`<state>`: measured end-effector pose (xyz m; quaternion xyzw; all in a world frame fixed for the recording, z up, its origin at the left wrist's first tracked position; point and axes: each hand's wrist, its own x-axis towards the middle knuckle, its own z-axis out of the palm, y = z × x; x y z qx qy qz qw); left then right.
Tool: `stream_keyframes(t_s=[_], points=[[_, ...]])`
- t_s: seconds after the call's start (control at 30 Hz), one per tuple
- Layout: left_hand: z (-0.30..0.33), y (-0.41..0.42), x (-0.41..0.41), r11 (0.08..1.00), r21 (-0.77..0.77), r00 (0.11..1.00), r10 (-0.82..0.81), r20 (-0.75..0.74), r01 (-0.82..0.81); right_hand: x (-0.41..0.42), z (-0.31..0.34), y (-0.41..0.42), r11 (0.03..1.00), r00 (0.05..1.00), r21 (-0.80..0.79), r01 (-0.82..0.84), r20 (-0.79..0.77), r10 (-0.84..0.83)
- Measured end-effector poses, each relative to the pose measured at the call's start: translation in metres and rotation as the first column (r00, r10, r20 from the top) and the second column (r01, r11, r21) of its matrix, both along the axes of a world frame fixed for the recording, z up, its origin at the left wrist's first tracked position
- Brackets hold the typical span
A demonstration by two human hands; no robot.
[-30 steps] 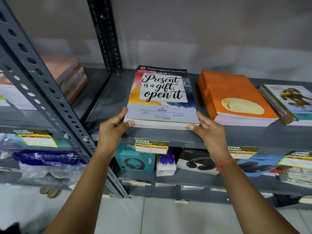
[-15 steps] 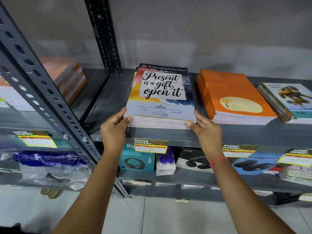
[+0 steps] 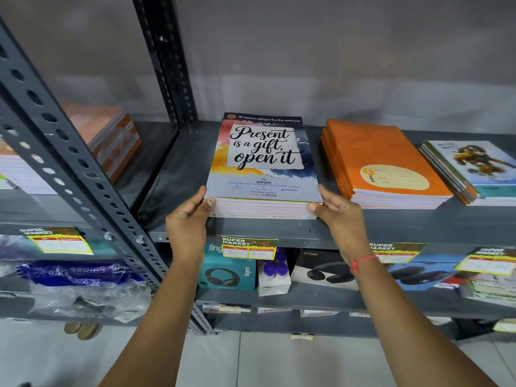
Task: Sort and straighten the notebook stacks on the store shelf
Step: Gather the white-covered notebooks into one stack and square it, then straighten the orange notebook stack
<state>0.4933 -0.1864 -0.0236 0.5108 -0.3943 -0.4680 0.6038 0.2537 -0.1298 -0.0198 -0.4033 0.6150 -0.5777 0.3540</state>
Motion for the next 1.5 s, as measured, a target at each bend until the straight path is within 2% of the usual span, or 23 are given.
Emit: stream_keyframes(t_s=[0.27,0.4,0.43,0.5,0.57,0.63,0.73,0.8,0.87,1.0,1.13,1.27,1.4,1.5], points=[[-0.003,-0.001,0.002,1.0,-0.02,1.0,-0.015,0.01,0.015,0.001,-0.003,0.0,0.999,0.999,0.002,0.039,-0.004,-0.039],[0.005,0.003,0.004,0.998,0.003,0.997,-0.06,0.041,0.06,0.003,0.007,0.006,0.999,1.0,0.04,-0.015,-0.009,0.015],[0.009,0.006,0.002,0.999,0.016,0.997,-0.052,0.052,0.051,0.002,0.009,0.01,0.998,0.999,0.047,-0.03,-0.029,0.031],[0.018,0.014,-0.005,0.998,0.004,0.985,0.062,0.158,-0.064,-0.003,0.013,0.017,0.998,0.999,0.062,-0.012,-0.046,0.015],[0.03,0.028,-0.021,0.974,-0.137,0.929,0.216,0.301,-0.182,-0.014,0.016,0.029,0.996,0.995,0.028,0.086,-0.052,-0.085],[0.043,0.045,-0.049,0.94,-0.315,0.905,0.243,0.348,-0.131,-0.033,0.016,0.043,0.961,0.962,-0.074,0.265,-0.049,-0.268],[0.054,0.063,-0.108,0.906,-0.412,0.917,0.079,0.391,0.098,-0.073,0.022,0.059,0.825,0.832,-0.183,0.535,-0.054,-0.552],[0.056,0.071,-0.157,0.901,-0.364,0.918,-0.084,0.389,0.237,-0.107,0.025,0.063,0.716,0.741,-0.253,0.651,0.007,-0.672],[0.051,0.073,-0.191,0.911,-0.272,0.915,-0.208,0.347,0.31,-0.131,0.025,0.062,0.692,0.724,-0.246,0.679,0.069,-0.686],[0.036,0.067,-0.244,0.95,-0.035,0.914,-0.289,0.284,0.311,-0.184,0.02,0.053,0.86,0.858,-0.06,0.506,-0.062,-0.51],[0.026,0.062,-0.262,0.963,0.025,0.957,-0.271,0.107,0.27,-0.202,0.012,0.043,0.962,0.964,0.067,0.266,-0.048,-0.263],[0.017,0.064,-0.271,0.982,0.001,0.971,-0.186,0.151,0.188,-0.208,0.004,0.043,0.994,0.995,0.046,0.096,-0.003,-0.096],[0.017,0.064,-0.266,0.98,0.015,0.961,-0.198,0.192,0.199,-0.224,0.007,0.049,0.992,0.993,0.058,-0.116,0.015,0.115],[0.016,0.062,-0.26,0.981,-0.002,0.972,-0.191,0.136,0.193,-0.23,0.004,0.054,0.994,0.994,0.01,-0.11,-0.024,0.11]])
